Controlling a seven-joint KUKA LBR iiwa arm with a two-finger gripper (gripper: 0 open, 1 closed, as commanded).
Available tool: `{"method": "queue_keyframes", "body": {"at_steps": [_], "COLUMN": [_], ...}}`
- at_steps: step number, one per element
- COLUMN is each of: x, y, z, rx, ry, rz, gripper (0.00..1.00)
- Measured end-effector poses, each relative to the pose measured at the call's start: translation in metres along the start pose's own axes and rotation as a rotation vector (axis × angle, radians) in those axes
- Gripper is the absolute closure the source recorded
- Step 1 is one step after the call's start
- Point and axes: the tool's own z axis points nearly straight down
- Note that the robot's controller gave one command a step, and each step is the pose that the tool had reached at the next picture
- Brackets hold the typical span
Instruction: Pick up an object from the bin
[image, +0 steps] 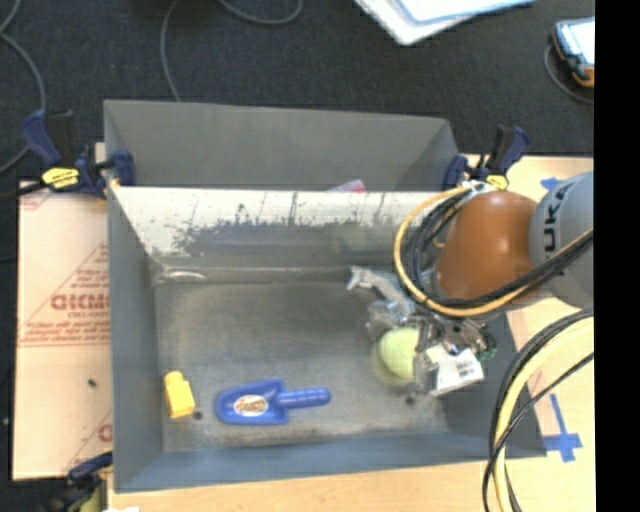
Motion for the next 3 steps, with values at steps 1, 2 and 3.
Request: {"method": "queue_keyframes", "body": {"at_steps": [1, 2, 3], "x": [0.020, 0.020, 0.012], "y": [-0.015, -0.015, -0.026], "z": [0.003, 0.003, 0.008], "rx": [0.003, 0.003, 0.003], "ry": [-0.005, -0.005, -0.010], "rz": [0.616, 0.614, 0.585], "gripper": [1.00, 1.00, 1.00]}}
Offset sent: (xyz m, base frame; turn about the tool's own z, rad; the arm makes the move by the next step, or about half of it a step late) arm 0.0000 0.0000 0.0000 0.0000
